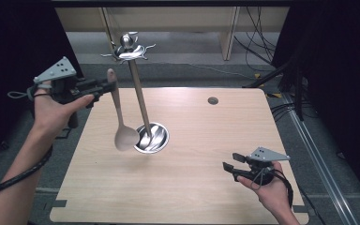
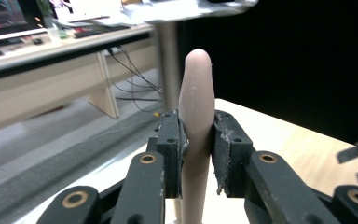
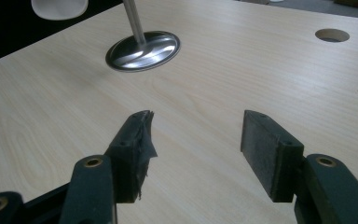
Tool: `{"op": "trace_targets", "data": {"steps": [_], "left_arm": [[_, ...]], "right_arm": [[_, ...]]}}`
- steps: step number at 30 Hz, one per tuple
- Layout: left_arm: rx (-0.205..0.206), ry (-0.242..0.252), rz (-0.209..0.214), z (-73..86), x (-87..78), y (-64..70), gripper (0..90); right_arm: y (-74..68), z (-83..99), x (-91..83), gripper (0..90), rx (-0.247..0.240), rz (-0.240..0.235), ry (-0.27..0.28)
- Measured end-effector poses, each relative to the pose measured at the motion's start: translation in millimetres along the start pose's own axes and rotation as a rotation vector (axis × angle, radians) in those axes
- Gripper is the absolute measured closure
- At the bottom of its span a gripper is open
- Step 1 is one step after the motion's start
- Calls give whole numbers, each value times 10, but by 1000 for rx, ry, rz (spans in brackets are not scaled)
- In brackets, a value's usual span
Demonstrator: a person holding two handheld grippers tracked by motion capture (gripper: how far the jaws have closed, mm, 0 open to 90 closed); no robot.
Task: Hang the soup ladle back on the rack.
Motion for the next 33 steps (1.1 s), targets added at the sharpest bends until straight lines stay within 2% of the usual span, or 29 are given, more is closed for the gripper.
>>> {"op": "trace_targets", "data": {"steps": [5, 7, 8, 12, 14, 15, 16, 17, 18, 19, 20, 21, 22, 23, 27, 28, 33], "left_arm": [[-12, -16, 0, -37, 175, 274, 736], [-20, -15, 0, -66, 247, 371, 736], [-28, -9, -1, -85, 283, 415, 736], [-61, 14, -9, -181, 416, 530, 736], [-75, 20, -16, -227, 478, 550, 736], [-80, 25, -22, -249, 507, 553, 736], [-83, 29, -27, -271, 533, 552, 736], [-85, 33, -34, -291, 556, 552, 736], [-83, 33, -39, -308, 577, 552, 736], [-86, 33, -42, -322, 597, 557, 736], [-88, 37, -43, -335, 617, 563, 736], [-88, 34, -45, -344, 632, 567, 736], [-92, 34, -45, -353, 647, 572, 736], [-97, 33, -46, -361, 661, 573, 736], [-113, 36, -54, -394, 699, 551, 736], [-115, 36, -57, -398, 704, 545, 736], [-134, 38, -75, -400, 702, 521, 736]], "right_arm": [[-6, -1, -1, 438, 2, -2, 1], [12, -2, -9, 438, -13, 14, 3], [-22, 0, -3, 438, 24, -1, 7], [-20, 2, -5, 438, 30, -3, 7], [8, -2, -15, 438, 5, 6, 8], [-35, 14, -32, 438, 51, -3, -19], [-23, 11, -32, 438, 37, -3, -14], [23, -2, -24, 438, -10, 13, 10], [6, -1, -17, 438, 8, -3, 15], [27, 5, -35, 438, -9, 14, 2], [16, 4, -33, 438, 3, 4, 6], [28, 3, -38, 438, -6, 13, 6], [-26, 14, -42, 438, 52, -12, -11], [-30, 15, -40, 438, 63, -11, -10], [-16, 16, -35, 438, 37, -9, -11], [7, 13, -32, 438, 9, -4, -3], [-4, 15, -23, 439, 22, -13, -2]]}}
Point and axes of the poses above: each handheld gripper's, and its own axes: x roughly forward along the jaws, z roughly out of its underside, y roughly to its right, the point moved 7 cm from there along x, roughly forward along the jaws, and after that the axes turned 6 degrees about -x, right-handed, at the moved point
